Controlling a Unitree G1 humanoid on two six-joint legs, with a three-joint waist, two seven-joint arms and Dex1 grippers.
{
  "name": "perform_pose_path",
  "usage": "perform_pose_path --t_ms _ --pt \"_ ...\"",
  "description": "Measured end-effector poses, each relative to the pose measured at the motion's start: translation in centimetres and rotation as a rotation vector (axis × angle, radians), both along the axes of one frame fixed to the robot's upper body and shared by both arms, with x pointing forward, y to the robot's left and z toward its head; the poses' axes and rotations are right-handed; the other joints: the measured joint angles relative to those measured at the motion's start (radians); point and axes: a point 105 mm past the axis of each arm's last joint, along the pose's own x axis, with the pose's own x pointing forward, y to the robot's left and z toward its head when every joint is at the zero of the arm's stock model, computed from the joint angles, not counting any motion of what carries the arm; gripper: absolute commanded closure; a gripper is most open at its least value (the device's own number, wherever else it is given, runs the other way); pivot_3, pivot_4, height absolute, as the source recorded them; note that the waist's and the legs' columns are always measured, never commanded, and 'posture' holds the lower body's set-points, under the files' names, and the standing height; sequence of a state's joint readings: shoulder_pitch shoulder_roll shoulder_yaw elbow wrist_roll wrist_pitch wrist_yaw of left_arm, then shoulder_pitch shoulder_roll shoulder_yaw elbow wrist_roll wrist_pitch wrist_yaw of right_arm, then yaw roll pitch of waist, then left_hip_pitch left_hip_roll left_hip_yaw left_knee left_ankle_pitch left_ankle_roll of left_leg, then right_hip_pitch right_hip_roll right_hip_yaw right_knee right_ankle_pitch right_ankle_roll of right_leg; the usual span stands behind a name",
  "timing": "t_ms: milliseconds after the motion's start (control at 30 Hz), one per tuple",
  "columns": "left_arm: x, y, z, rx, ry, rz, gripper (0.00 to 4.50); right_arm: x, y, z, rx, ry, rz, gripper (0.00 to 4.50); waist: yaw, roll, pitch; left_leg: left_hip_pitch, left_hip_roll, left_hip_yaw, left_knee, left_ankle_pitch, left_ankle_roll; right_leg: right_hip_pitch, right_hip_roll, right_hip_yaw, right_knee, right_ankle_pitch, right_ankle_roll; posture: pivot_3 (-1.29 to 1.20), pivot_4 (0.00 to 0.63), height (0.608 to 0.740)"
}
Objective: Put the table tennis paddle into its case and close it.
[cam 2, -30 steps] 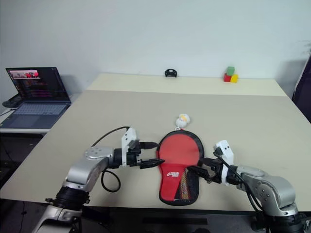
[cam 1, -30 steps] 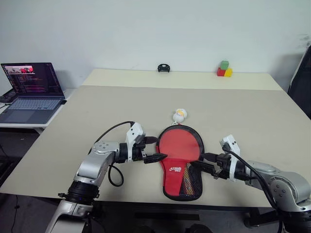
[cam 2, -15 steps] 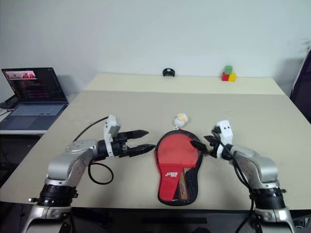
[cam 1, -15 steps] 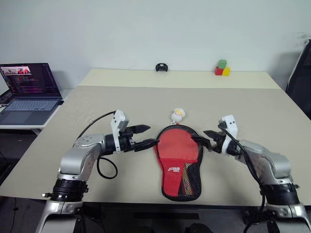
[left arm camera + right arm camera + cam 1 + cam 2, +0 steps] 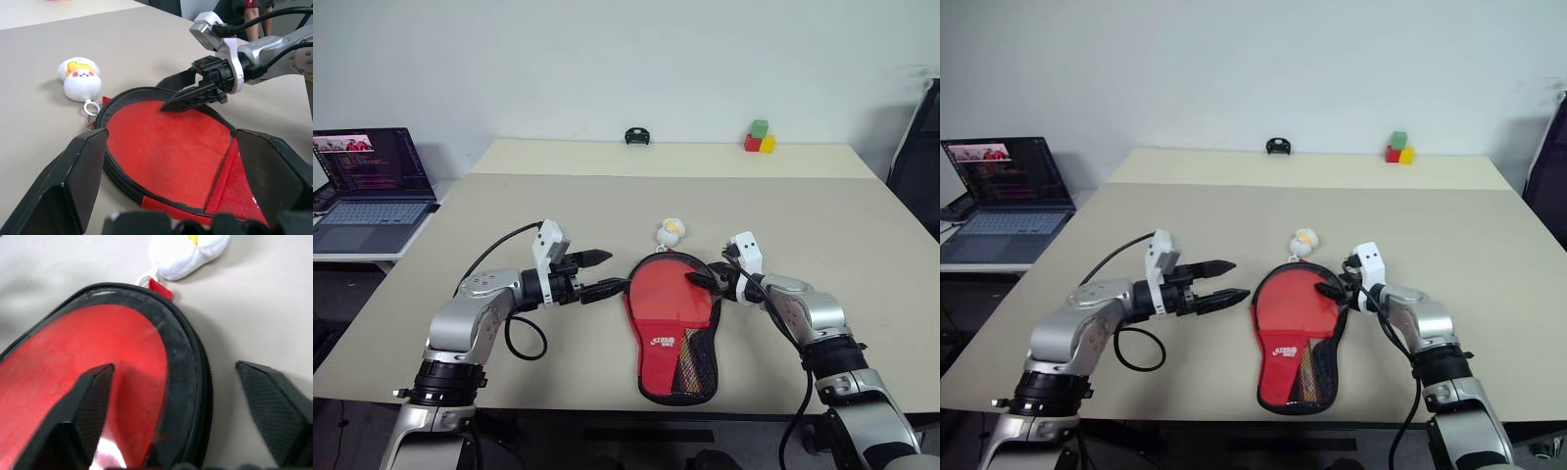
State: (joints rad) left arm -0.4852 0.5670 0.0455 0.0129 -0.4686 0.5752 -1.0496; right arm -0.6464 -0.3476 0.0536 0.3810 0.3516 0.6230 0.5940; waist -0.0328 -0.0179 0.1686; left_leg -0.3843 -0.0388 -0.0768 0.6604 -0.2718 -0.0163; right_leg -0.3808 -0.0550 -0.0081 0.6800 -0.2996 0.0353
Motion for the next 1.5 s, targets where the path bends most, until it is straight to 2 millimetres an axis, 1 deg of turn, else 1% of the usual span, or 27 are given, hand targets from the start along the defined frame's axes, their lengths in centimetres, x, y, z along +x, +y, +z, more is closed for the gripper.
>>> perform_pose_path --t_ms 100,267,300,333,633,867,967,1000,1100,1167,1300,1333,1433,1500 --pt "0.0 0.0 0.0 0.000 0.000 0.000 0.00 -0.1 0.3 -0.1 0.015 0.011 0.016 2.38 0.000 0.000 0.000 0.000 0.000 0.000 0.000 0.000 0.000 0.000 0.000 0.000 0.000 0.000 0.000 0.00 0.150 0.740" --pt "-0.1 0.4 0.1 0.018 -0.002 -0.001 0.00 -0.5 0.2 0.3 0.024 0.013 0.024 4.02 0.000 0.000 0.000 0.000 0.000 0.000 -0.001 0.000 0.000 -0.001 0.000 0.000 0.000 0.000 0.000 0.00 0.150 0.740" --pt "-0.1 0.5 0.1 0.021 -0.002 -0.002 0.00 -0.7 0.3 0.4 0.025 0.011 0.034 4.33 0.000 0.000 0.000 0.000 0.000 0.000 -0.001 0.000 0.000 -0.001 0.000 0.000 0.000 0.000 0.000 0.00 0.150 0.740" --pt "-0.1 0.5 0.1 0.022 -0.002 -0.003 0.00 -0.8 0.3 0.5 0.022 0.010 0.039 4.48 0.000 0.000 0.000 0.000 0.000 0.000 -0.001 0.000 0.000 -0.001 0.000 0.000 0.000 0.000 0.000 0.00 0.150 0.740" --pt "-0.4 0.7 0.0 0.032 0.003 -0.016 0.00 -3.0 0.3 0.2 -0.019 0.026 0.059 4.48 0.002 0.000 0.000 -0.004 0.000 0.000 -0.001 0.000 0.000 -0.004 0.000 0.000 -0.001 0.000 0.000 0.00 0.150 0.740" --pt "-0.4 0.7 0.0 0.033 0.004 -0.016 0.00 -3.5 0.5 0.2 -0.030 0.032 0.046 4.48 0.002 0.000 0.000 -0.008 0.000 0.000 0.000 0.000 0.000 -0.007 0.000 0.000 -0.001 0.000 0.000 0.00 0.150 0.740" --pt "-0.4 0.7 0.0 0.033 0.003 -0.017 0.00 -3.3 0.4 0.1 -0.018 0.042 0.017 3.77 0.001 0.000 0.000 -0.008 0.000 0.000 0.000 0.000 0.000 -0.007 0.000 0.000 0.000 0.000 0.000 0.00 0.150 0.740" --pt "-0.4 0.7 0.0 0.034 0.002 -0.018 0.00 -3.3 0.3 0.1 -0.021 0.046 0.007 3.45 0.001 0.000 0.000 -0.007 0.000 0.000 0.000 0.000 0.000 -0.007 0.000 0.000 0.000 0.000 0.000 0.00 0.150 0.740" --pt "-0.4 0.7 0.0 0.034 -0.003 -0.019 0.00 -3.3 0.2 -0.1 -0.024 0.055 -0.008 2.37 0.001 0.000 0.000 -0.007 0.000 0.000 0.000 0.000 0.000 -0.007 0.000 0.000 0.000 0.000 0.000 0.00 0.150 0.740" --pt "-0.4 0.6 0.1 0.034 -0.007 -0.021 0.00 -3.3 0.1 -0.2 -0.024 0.061 -0.012 1.77 0.001 0.000 0.000 -0.007 0.000 0.000 0.000 0.000 0.000 -0.007 0.000 0.000 0.000 0.000 0.000 0.00 0.150 0.740" --pt "-0.5 0.4 -0.1 0.038 -0.006 -0.035 0.00 -3.9 0.2 0.0 0.009 0.064 0.004 0.31 0.003 0.000 0.000 -0.008 0.000 0.000 0.000 0.000 0.000 -0.007 0.000 0.000 0.000 0.000 0.000 0.00 0.150 0.740" --pt "-0.5 0.4 -0.1 0.038 -0.005 -0.038 0.00 -4.1 0.1 0.2 0.031 0.065 0.002 0.02 0.003 0.000 0.000 -0.008 0.000 0.000 0.000 0.000 0.000 -0.007 0.000 0.000 0.000 0.000 0.000 0.00 0.150 0.740" --pt "-0.6 0.4 -0.1 0.040 -0.005 -0.040 0.00 -4.6 -0.5 0.7 0.106 0.069 -0.012 0.02 0.006 0.000 0.000 -0.008 0.000 -0.001 0.000 0.000 0.000 -0.007 0.000 -0.001 0.000 0.000 0.000 0.00 0.150 0.740" --pt "-0.6 0.3 -0.1 0.050 -0.005 -0.048 0.00 -4.9 -0.9 2.2 0.168 0.035 -0.010 0.02 0.005 0.000 0.000 -0.009 0.000 0.000 0.000 0.000 0.000 -0.007 0.000 -0.001 0.000 0.000 0.000 0.00 0.150 0.740"
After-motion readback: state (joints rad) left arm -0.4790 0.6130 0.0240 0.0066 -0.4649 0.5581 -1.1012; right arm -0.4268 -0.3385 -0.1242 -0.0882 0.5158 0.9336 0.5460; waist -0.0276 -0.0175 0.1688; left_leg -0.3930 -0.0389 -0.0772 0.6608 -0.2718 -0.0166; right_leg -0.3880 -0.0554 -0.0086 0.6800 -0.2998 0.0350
